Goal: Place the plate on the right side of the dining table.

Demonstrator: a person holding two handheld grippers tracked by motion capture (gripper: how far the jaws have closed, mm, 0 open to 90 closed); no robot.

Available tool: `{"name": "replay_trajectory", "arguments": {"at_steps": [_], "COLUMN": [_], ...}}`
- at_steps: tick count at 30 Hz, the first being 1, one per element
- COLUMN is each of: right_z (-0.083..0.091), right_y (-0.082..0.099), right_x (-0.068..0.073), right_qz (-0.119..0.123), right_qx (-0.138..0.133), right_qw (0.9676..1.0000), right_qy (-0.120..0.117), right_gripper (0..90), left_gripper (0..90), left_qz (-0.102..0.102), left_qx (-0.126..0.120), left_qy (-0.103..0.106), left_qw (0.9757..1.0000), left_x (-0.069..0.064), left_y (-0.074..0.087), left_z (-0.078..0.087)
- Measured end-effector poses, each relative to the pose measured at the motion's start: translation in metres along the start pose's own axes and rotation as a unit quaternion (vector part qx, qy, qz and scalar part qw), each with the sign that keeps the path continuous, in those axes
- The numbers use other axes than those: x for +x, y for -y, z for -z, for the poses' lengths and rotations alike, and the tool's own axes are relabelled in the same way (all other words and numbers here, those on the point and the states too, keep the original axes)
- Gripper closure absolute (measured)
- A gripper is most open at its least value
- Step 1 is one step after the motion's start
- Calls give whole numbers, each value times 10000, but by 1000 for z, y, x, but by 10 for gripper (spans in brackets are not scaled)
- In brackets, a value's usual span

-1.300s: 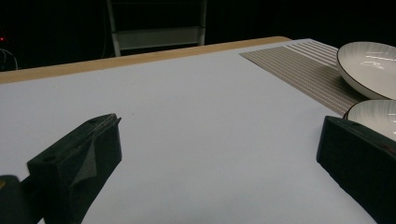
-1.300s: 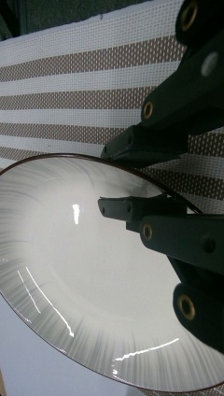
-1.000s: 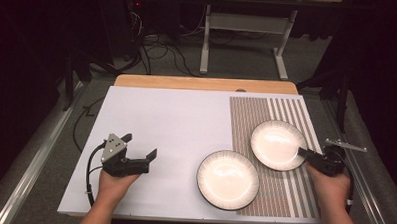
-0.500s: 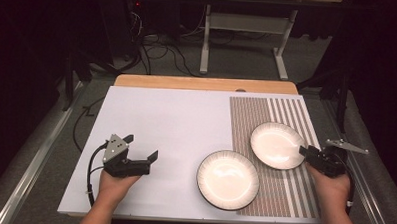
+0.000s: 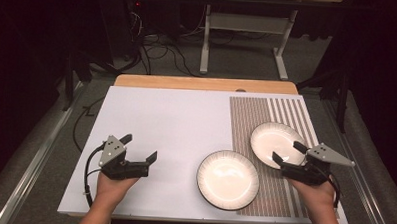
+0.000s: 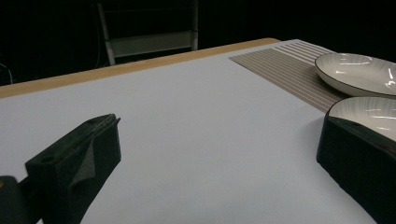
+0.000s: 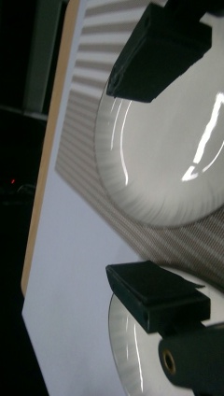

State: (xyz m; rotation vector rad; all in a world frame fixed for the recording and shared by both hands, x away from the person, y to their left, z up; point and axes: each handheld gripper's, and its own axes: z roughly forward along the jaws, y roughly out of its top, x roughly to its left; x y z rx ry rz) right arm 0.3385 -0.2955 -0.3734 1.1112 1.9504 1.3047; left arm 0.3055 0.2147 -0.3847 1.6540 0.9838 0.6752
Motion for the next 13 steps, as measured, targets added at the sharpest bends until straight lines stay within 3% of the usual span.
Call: {"name": "replay_trajectory", "arguments": {"at_steps": [3, 4, 5, 13], "right_z": [-1, -1, -1, 2], "right_y": [-4, -4, -6, -7], "right_x": [21, 21, 33, 49], "right_qz": [106, 106, 190, 345], "right_qx": [-72, -72, -98, -223], "right_qw": [9993, 9993, 9986, 9973], "right_qy": [-337, -337, -490, -602], "right_gripper": [30, 30, 4, 3], "left_gripper": [0, 0, 0, 0], "left_qz": [-52, -52, -50, -163], "left_qx": [-46, -46, -63, -90], "left_qy": [1, 1, 0, 30], "left_qw": [10000, 10000, 10000, 9998], "left_x": [-2, -2, -3, -10], "left_y": [-2, -2, -2, -4], "left_z": [2, 2, 3, 5]}}
